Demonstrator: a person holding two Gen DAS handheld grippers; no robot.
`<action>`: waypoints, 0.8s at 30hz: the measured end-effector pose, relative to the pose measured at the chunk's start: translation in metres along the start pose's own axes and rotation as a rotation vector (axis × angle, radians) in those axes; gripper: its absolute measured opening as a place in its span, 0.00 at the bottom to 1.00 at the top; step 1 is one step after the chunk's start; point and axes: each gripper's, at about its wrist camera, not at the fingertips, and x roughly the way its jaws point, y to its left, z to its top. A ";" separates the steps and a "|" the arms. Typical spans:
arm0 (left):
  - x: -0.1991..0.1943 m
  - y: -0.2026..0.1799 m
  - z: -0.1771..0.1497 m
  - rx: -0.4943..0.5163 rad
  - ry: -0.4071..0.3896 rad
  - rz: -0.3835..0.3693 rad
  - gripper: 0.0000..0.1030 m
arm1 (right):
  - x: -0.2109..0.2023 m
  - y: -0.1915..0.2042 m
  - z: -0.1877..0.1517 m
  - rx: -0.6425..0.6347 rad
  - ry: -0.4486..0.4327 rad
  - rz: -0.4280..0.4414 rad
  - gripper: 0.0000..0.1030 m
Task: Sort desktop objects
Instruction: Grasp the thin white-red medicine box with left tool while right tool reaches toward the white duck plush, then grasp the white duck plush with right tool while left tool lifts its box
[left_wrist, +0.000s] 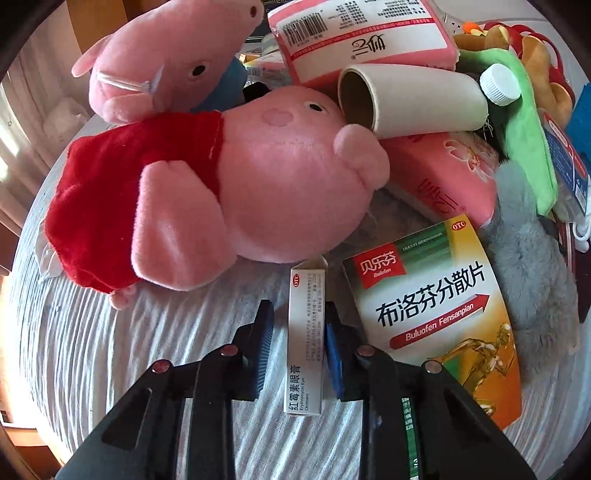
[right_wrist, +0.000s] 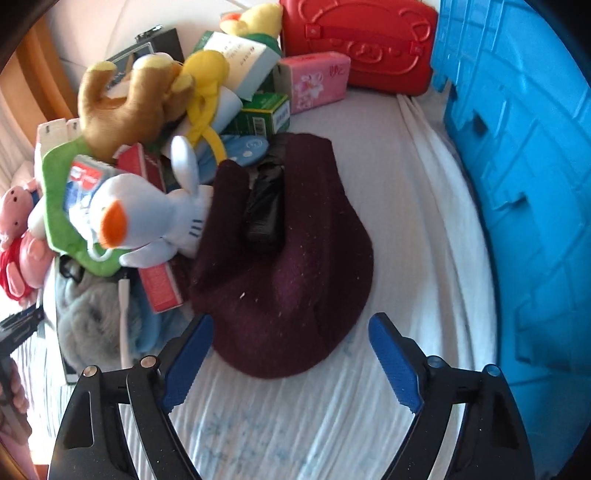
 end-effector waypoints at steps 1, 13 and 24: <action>-0.001 0.002 0.000 -0.003 0.001 0.004 0.24 | 0.004 -0.002 0.001 0.008 0.004 0.011 0.85; -0.039 0.007 0.010 -0.003 -0.062 0.021 0.17 | 0.000 -0.015 0.014 0.049 -0.080 0.025 0.50; -0.072 -0.027 0.062 0.053 -0.173 -0.044 0.17 | 0.033 0.004 0.054 0.038 0.003 0.143 0.32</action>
